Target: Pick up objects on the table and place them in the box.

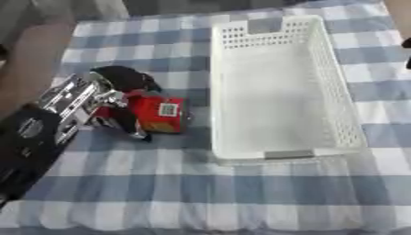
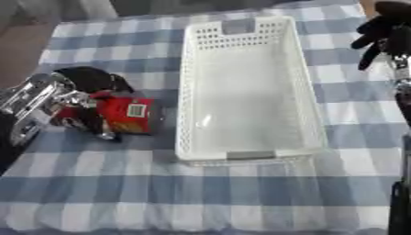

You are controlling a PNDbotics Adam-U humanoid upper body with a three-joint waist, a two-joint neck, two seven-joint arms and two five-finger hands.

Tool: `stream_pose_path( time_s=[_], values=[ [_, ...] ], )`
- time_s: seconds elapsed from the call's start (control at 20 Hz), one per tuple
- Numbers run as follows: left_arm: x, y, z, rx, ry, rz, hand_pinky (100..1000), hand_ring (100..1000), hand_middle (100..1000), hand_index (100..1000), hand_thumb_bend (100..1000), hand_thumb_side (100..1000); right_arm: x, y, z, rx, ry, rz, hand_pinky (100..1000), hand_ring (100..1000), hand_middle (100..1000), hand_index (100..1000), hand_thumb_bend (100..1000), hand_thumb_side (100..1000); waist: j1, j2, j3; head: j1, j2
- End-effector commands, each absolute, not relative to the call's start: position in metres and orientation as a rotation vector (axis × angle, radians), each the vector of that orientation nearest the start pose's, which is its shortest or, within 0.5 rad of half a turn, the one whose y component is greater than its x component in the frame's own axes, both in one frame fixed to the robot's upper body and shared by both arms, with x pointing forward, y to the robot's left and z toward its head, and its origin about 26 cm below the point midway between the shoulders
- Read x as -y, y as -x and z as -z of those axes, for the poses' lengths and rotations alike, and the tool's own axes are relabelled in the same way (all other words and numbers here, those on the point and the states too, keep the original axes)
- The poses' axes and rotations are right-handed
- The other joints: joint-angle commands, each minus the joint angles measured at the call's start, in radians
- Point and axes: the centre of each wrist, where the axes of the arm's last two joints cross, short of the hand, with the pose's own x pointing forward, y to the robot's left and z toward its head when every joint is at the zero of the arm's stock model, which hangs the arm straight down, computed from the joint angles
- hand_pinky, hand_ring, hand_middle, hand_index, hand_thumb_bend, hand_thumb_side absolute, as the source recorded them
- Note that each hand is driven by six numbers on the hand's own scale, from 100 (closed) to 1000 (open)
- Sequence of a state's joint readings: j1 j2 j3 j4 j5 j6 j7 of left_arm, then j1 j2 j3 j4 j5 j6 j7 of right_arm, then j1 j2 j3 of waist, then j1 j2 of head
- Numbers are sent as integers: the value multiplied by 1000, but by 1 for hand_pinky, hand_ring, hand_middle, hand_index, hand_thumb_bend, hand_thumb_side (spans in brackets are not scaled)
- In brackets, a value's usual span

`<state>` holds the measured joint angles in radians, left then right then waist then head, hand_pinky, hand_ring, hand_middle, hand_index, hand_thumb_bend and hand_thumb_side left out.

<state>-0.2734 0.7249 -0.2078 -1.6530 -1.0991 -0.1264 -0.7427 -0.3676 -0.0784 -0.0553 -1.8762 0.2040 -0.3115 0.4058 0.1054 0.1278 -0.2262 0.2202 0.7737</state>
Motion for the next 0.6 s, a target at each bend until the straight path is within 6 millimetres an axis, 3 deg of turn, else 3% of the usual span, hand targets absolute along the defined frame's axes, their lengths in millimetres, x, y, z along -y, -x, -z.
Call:
stream_pose_path(
  time_s=[0.05,0.15,0.2,0.25,0.3,0.35,0.4,0.45,0.5,0.6],
  values=[
    [-335,-330,-146,720,-929,1930,764,826,874,1000,658,651,227,-326,-184,2441,37,-780,349,553,606,821,100,790,-2,-13,-1,-4,-4],
    [-334,-329,-149,715,-924,1935,749,808,856,1000,659,631,227,-325,-184,2440,38,-780,349,553,606,821,100,790,-1,-14,-1,-4,-4],
    [-334,-329,-149,712,-927,1935,649,713,782,882,623,504,227,-325,-184,2439,38,-780,349,553,606,821,100,791,-1,-14,-2,-4,-4],
    [-334,-329,-150,709,-931,1934,547,625,703,783,496,331,227,-325,-184,2438,38,-780,349,553,606,821,100,791,-1,-14,-2,-4,-4],
    [-333,-329,-152,721,-951,1924,410,522,590,674,344,284,227,-325,-184,2437,39,-780,349,553,606,821,100,791,0,-14,-2,-4,-4],
    [-333,-328,-153,743,-975,1909,389,507,576,659,333,277,227,-325,-184,2437,40,-780,349,553,606,821,100,791,0,-14,-2,-4,-4],
    [-332,-328,-156,788,-1016,1887,234,387,454,523,337,242,227,-325,-183,2436,40,-780,349,553,606,821,100,791,0,-14,-1,-4,-4],
    [-331,-327,-156,828,-1053,1868,204,362,429,497,341,236,227,-325,-183,2436,40,-780,349,553,606,821,100,791,0,-14,-1,-4,-4],
    [-330,-327,-157,869,-1091,1849,100,278,337,405,403,218,227,-325,-183,2436,40,-780,349,553,606,821,100,791,0,-14,-1,-4,-4],
    [-329,-326,-158,940,-1161,1820,100,178,223,289,475,207,227,-325,-183,2435,40,-781,349,553,606,821,100,791,1,-14,-1,-4,-4]
  ],
)
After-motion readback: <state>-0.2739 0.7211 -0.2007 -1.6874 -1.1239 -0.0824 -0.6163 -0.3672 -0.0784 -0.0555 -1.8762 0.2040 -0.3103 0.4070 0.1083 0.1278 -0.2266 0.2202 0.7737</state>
